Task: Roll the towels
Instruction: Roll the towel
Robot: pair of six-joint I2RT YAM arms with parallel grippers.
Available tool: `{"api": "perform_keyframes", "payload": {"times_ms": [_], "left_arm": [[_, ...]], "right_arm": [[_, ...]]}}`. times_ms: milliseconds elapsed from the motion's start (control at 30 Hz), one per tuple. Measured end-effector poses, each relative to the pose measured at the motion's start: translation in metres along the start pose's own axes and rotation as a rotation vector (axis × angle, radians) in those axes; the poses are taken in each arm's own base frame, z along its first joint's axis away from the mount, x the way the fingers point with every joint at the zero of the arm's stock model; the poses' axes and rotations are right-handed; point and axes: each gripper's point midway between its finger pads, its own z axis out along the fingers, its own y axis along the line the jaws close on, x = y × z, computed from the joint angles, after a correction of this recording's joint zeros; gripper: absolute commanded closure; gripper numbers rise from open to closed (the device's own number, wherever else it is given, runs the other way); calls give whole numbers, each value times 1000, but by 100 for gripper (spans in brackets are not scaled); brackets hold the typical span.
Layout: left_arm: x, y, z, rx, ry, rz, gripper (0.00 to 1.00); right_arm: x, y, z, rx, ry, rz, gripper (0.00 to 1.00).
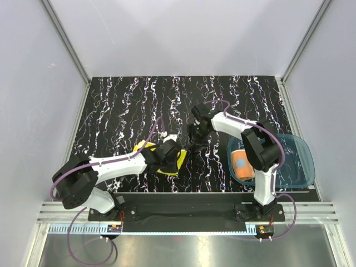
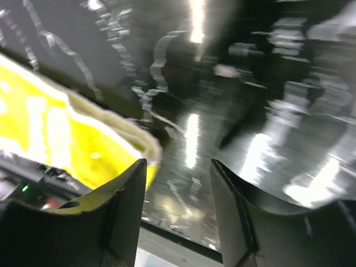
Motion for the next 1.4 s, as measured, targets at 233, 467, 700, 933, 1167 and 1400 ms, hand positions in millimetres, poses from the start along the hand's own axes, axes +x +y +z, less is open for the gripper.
{"api": "perform_keyframes", "payload": {"times_ms": [233,467,700,933,1167,1400], "left_arm": [[-1,-25,-6,123,22,-34,92],[-13,-18,-11,203,8,-186,92],[-8,16,-11,197,13,-369,91],[-4,37,-9,172,15,-481,91],[1,47,-6,144,29,-528,91],[6,51,-8,131,34,-552,91]], "right_arm": [[-15,-23,-48,120,-99,-7,44],[-16,-22,-65,136,-121,-24,46],[-11,-19,-64,132,-110,-38,47],[16,29,-55,13,-61,-172,52],[38,81,-46,-177,-28,-275,67],[41,92,-20,-248,15,-289,75]]}}
